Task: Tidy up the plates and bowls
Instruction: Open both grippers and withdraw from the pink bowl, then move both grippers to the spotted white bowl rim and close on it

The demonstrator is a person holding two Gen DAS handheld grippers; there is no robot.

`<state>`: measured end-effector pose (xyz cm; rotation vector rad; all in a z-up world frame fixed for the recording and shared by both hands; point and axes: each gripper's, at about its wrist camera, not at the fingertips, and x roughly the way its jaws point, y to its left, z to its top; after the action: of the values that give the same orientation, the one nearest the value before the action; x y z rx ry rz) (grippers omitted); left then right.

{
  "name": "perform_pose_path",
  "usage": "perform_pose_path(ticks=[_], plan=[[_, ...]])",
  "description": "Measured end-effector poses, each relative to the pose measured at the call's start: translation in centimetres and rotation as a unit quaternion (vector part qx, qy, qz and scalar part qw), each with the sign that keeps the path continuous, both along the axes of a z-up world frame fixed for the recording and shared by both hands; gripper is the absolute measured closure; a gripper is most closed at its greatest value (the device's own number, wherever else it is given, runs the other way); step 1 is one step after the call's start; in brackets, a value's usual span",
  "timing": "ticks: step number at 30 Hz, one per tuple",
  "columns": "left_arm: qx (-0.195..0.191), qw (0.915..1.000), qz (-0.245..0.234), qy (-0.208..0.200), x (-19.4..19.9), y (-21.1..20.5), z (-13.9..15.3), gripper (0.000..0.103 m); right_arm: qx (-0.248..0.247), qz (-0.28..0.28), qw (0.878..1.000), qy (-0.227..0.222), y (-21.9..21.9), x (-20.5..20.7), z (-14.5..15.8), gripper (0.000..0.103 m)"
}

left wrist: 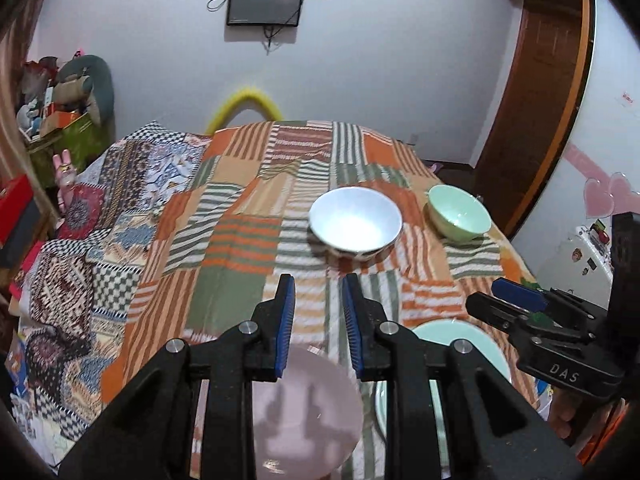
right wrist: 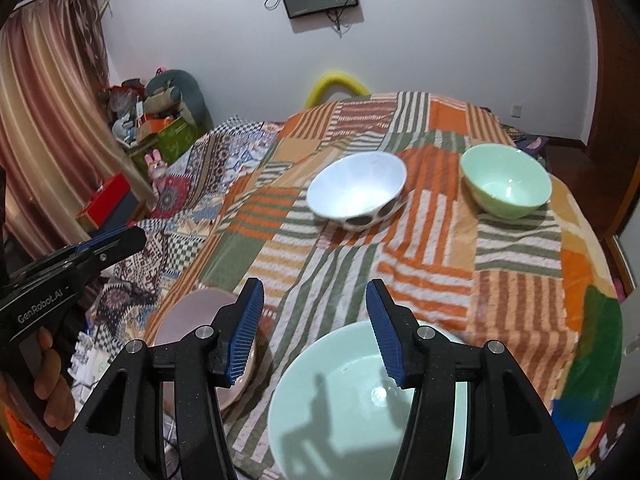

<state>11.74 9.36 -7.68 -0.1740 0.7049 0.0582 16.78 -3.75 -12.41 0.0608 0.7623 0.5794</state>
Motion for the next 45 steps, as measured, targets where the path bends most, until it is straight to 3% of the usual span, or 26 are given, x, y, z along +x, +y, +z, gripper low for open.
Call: perform_pose_path(ticks=[10,15,30,39,43,45], plan=[[0.003,0.9997,-0.016,0.018,7.3,-0.4,-0.7,0.071,0.001,-0.032,0.999,-0.021,-1.8,4.9,1.5,0.053],[-0.003,0.9993,-0.021,0.030,10.9,-0.2,-1.8,0.056,-0.005,-0.041,0.999,-0.019,-1.8,7.4,1.3,0.053],[-0.037,0.9931,-0.005,0.111,19.9,2.4,-8.6,0.055,-0.026,-0.033,0.999,0.019,0.2,14.5,-1.3,0.053],[-0.047,0.9898,-0.006,0.135,22.7,3.0,-12.0,0.056,-0.045,-0.023,0.997,0.063,1.3,17.6,-4.4,0.053],[-0.053,0.9889,0.002,0.139,23.5,3.5,-13.0,0.067,-0.048,-0.022,0.996,0.075,1.8,18.5,-5.2,0.056],[-0.063,0.9878,0.004,0.142,23.9,3.8,-13.5,0.070,-0.052,-0.018,0.995,0.083,2.1,19.0,-5.7,0.064]])
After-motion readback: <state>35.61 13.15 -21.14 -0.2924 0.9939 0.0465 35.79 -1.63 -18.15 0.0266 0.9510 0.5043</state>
